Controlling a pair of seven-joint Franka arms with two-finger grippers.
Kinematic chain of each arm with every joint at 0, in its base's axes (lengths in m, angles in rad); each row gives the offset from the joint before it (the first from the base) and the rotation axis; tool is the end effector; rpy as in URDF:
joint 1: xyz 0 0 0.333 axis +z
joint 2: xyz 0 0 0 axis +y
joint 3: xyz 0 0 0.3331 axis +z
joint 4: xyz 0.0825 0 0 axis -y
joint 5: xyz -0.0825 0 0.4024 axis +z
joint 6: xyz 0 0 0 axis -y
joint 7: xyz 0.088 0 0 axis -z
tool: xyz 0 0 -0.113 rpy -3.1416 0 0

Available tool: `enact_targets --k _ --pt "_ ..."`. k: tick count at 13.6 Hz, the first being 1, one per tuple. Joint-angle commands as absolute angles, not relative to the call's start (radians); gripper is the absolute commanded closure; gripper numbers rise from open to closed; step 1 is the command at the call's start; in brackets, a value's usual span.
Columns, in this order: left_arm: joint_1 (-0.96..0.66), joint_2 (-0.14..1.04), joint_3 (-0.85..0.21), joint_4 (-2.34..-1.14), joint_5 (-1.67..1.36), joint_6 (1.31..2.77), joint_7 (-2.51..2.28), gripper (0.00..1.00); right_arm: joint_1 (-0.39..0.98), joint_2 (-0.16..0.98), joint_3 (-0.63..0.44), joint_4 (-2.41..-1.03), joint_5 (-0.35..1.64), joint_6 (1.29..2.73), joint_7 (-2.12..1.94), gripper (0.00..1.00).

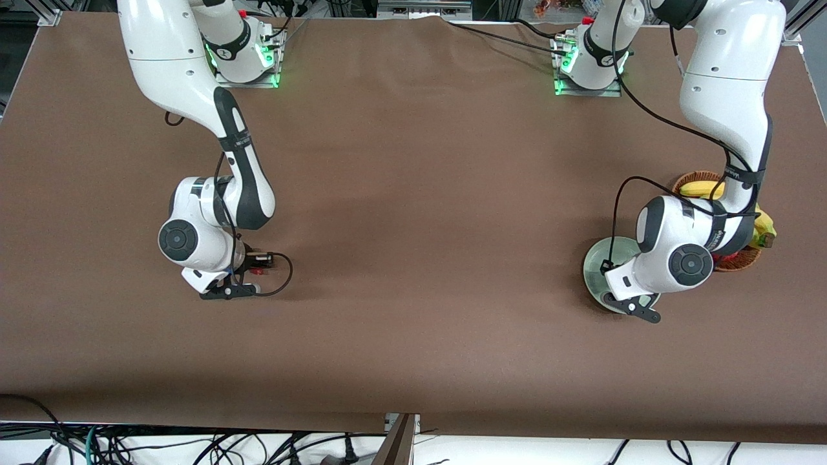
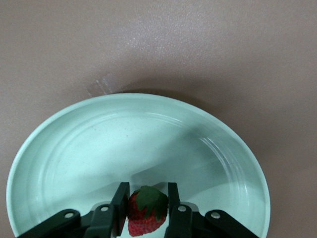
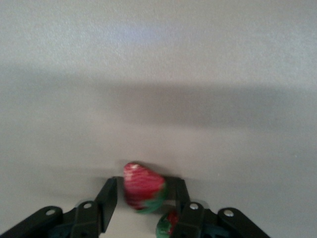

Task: Collect all strawberries into plate
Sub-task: 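Carry the strawberry onto the green plate and open the left gripper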

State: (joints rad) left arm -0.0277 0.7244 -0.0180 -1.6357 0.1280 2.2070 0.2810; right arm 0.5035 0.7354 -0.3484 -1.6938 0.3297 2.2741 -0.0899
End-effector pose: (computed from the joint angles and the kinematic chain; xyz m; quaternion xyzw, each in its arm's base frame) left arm 0.6940 -0.0255 0.1754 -0.9756 0.2014 0.0806 0.0331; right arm 0.6730 0.1362 0.1730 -0.9979 -0.0446 0.0480 0.0004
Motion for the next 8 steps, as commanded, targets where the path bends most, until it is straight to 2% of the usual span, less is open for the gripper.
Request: enact_targets --k 1,4,8 --pt "-0.020 0.695 -0.029 -1.651 0.156 2.204 0.290 0.00 0.495 0.762 -0.342 -1.646 0.353 2.273 -0.110 0.44" --pt "-0.020 0.675 -0.031 -1.637 0.155 2.181 0.288 0.00 0.495 0.767 -0.342 -1.638 0.354 2.273 -0.109 0.47" --pt "-0.031 0.585 -0.040 -1.632 0.143 2.080 0.282 0.00 0.505 0.761 -0.336 -1.638 0.357 2.260 -0.104 0.70"
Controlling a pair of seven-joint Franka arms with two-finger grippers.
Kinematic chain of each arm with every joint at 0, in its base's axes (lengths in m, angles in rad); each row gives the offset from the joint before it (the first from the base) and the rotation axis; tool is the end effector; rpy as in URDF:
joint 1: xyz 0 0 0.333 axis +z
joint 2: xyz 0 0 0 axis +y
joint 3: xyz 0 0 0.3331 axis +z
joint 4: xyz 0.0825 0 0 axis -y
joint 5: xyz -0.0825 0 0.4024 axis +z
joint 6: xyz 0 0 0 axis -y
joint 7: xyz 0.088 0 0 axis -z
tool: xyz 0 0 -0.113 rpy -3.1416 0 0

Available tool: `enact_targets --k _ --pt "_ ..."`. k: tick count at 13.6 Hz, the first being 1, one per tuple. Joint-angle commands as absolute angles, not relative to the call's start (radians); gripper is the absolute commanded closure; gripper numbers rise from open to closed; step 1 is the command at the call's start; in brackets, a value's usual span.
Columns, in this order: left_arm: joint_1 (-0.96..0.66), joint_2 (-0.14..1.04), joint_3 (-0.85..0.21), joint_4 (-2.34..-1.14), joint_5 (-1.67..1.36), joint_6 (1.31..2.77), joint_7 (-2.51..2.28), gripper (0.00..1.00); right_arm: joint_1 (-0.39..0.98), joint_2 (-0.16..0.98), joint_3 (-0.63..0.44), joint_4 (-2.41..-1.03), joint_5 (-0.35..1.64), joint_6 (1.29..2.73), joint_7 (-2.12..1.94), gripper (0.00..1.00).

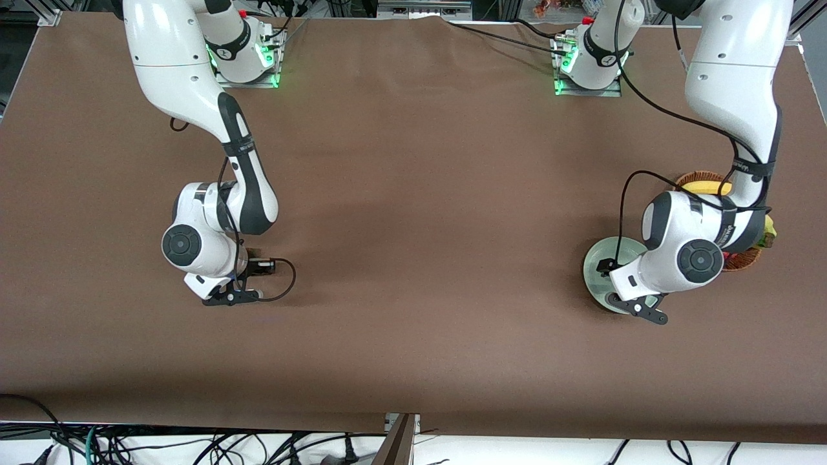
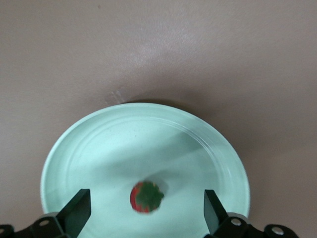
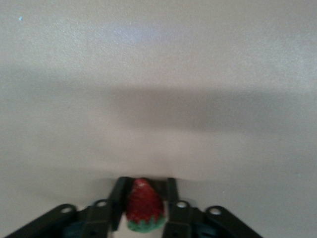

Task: Collect all strawberries into plate
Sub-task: 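Carry the strawberry onto the green plate and open the left gripper, then set the strawberry mid-table with the right gripper while the left gripper rises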

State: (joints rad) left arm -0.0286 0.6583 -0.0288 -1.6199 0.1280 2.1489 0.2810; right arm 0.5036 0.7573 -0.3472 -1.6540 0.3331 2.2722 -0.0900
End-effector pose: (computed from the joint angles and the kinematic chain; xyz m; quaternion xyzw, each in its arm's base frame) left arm 0.7007 -0.0320 0.2242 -0.9761 0.2032 0.0685 0.0348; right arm 0.6825 0.1425 0.1741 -0.9980 -0.0486 0.0399 0.0008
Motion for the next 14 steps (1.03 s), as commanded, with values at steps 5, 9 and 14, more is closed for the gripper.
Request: enact_targets --k 5,9,14 --pt "-0.032 0.483 -0.072 -1.567 0.080 1.904 0.272 0.00 0.509 0.756 -0.328 -1.547 0.425 2.108 -0.078 0.79" --pt "-0.041 0.483 -0.080 -1.418 0.018 1.767 0.268 0.00 0.517 0.765 -0.232 -1.412 0.508 2.042 0.156 0.79" --pt "-0.057 0.495 -0.077 -1.416 -0.023 1.758 0.207 0.00 0.517 0.911 0.004 -1.137 0.509 2.220 0.547 0.73"
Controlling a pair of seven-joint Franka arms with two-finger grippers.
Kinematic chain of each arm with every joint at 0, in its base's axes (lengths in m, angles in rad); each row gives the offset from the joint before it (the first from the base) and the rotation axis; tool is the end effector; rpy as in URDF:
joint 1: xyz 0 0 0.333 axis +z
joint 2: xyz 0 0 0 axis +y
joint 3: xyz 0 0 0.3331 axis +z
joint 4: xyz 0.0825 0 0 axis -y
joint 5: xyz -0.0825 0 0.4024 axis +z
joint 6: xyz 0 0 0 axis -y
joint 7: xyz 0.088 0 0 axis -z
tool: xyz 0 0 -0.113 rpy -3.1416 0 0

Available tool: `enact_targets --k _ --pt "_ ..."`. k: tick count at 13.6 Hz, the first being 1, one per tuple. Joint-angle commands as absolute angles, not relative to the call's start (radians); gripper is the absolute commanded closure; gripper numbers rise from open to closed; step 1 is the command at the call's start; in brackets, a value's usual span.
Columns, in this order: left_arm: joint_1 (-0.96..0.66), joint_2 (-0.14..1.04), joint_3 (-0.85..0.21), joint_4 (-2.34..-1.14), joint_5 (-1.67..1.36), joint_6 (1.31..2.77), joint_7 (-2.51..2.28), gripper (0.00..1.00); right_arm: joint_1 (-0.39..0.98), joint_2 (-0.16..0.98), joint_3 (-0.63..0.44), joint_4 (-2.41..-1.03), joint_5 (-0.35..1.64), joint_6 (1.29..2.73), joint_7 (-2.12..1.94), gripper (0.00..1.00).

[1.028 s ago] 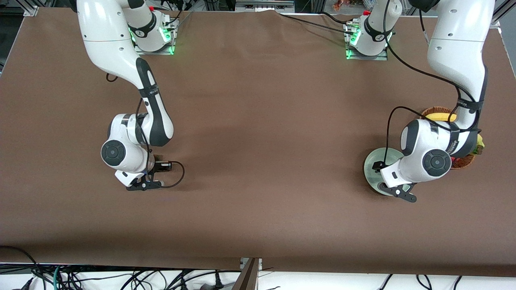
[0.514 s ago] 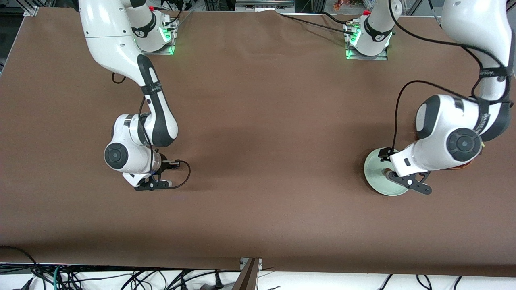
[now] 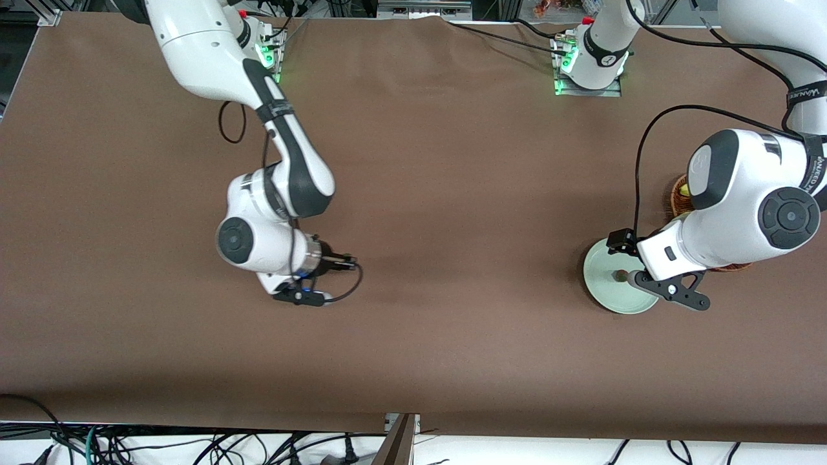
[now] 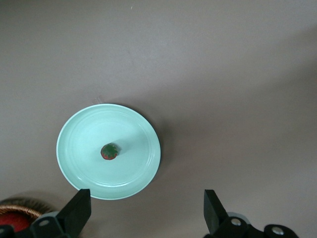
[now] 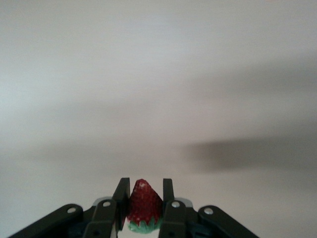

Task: Collect all strawberries into plate
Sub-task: 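Set the strawberry mid-table with the right gripper while the left gripper rises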

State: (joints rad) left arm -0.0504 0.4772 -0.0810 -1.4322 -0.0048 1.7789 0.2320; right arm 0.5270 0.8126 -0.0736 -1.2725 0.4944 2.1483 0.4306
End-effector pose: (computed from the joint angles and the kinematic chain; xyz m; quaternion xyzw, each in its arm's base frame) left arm 0.7007 -0.0837 0.4126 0.9820 -0.1764 -0.0633 0.0244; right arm 0.6910 0.3779 0.2736 -0.9770 0.1037 0.0491 0.1799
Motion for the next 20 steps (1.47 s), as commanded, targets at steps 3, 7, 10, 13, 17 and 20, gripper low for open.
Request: enact_targets --k 3,7,10,13,17,20 --pt "-0.061 0.518 -0.077 -1.417 -0.023 1.769 0.164 0.00 0.570 0.968 0.126 -1.126 0.506 2.461 0.699 0.71" --pt "-0.040 0.515 -0.075 -1.424 -0.025 1.759 0.156 0.00 0.748 1.029 0.114 -1.127 0.494 2.751 0.892 0.67" --pt "-0.029 0.511 -0.074 -1.422 -0.025 1.759 0.158 0.00 0.833 1.057 0.072 -1.143 0.492 2.848 0.939 0.46" --pt "-0.025 0.511 -0.074 -1.424 -0.025 1.758 0.158 0.00 0.841 1.031 0.054 -1.167 0.495 2.843 0.936 0.30" --pt "-0.031 0.515 -0.075 -1.436 -0.025 1.762 0.155 0.00 0.796 0.942 -0.026 -1.177 0.486 2.610 0.910 0.27" --pt "-0.070 0.543 -0.077 -1.440 -0.025 1.804 0.135 0.00 0.790 0.841 -0.167 -1.193 0.491 2.293 0.769 0.26"
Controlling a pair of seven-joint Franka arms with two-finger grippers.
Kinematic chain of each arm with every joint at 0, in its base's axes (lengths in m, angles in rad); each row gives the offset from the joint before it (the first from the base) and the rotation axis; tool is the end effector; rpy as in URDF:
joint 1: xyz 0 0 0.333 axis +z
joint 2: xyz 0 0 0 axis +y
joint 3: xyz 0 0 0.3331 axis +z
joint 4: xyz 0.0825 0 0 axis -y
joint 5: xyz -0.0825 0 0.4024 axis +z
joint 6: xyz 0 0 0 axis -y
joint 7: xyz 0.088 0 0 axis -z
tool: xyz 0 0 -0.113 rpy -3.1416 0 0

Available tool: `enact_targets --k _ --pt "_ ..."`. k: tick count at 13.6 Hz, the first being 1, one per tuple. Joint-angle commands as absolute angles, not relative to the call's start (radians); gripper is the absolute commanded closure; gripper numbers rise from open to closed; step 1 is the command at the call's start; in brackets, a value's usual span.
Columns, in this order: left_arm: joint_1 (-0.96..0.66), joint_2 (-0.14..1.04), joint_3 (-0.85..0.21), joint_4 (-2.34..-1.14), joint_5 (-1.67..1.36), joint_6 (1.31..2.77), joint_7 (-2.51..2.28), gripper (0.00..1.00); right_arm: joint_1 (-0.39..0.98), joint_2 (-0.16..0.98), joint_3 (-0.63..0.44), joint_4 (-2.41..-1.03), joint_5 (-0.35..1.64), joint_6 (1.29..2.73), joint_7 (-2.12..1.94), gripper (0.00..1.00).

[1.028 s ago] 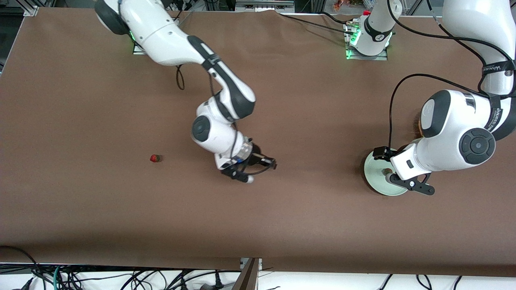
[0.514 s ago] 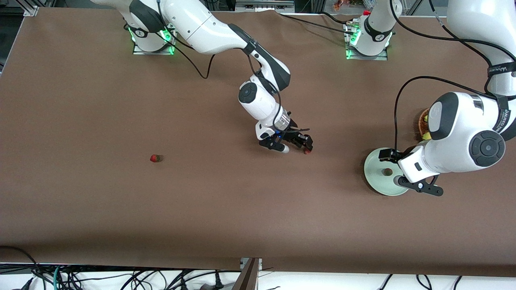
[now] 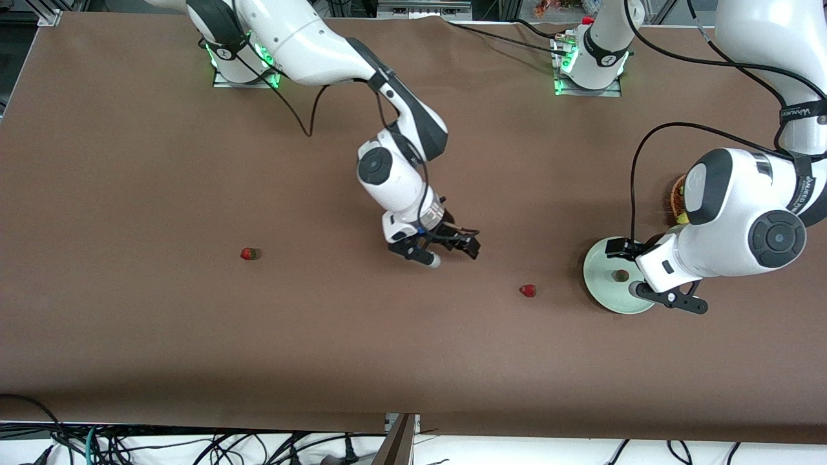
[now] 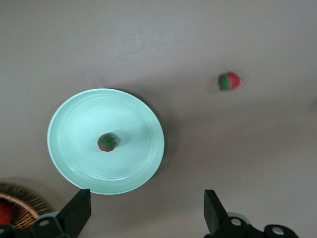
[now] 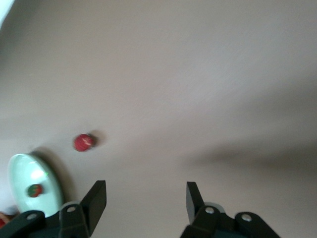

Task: Collect all strawberries into plate
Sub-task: 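Grasp the middle strawberry with the left gripper while the right gripper grasps the last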

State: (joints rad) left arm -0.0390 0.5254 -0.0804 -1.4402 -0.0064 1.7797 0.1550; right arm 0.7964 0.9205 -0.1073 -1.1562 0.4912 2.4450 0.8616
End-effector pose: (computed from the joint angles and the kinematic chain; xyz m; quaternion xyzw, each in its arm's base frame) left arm 0.7031 -0.0756 0.3748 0.9867 -0.1317 -0.0916 0.0252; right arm 0.6197 0.5526 0.2753 -0.9489 0.2090 -0.0246 0.2352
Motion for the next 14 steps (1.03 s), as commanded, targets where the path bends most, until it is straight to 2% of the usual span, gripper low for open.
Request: enact_targets --k 1,6,11,12,13,14 --pt "-0.089 0.555 -0.077 -1.442 -0.026 1.843 0.133 0.00 0.782 0.815 -0.210 -1.209 0.494 2.208 0.690 0.26" --pt "-0.152 0.653 -0.077 -1.442 -0.121 2.086 0.133 0.00 0.772 0.747 -0.411 -1.349 0.489 2.030 0.308 0.26" --pt "-0.215 0.741 -0.077 -1.494 -0.141 2.330 0.149 0.02 0.773 0.701 -0.624 -1.610 0.491 2.075 -0.180 0.26" --pt "-0.219 0.758 -0.077 -1.514 -0.140 2.374 0.149 0.16 0.772 0.701 -0.649 -1.653 0.492 2.113 -0.261 0.26" --pt "-0.232 0.771 -0.077 -1.525 -0.137 2.423 0.149 0.24 0.770 0.703 -0.664 -1.699 0.494 2.158 -0.311 0.26" --pt "-0.245 0.787 -0.077 -1.531 -0.133 2.469 0.149 0.28 0.762 0.703 -0.664 -1.733 0.500 2.177 -0.319 0.26"
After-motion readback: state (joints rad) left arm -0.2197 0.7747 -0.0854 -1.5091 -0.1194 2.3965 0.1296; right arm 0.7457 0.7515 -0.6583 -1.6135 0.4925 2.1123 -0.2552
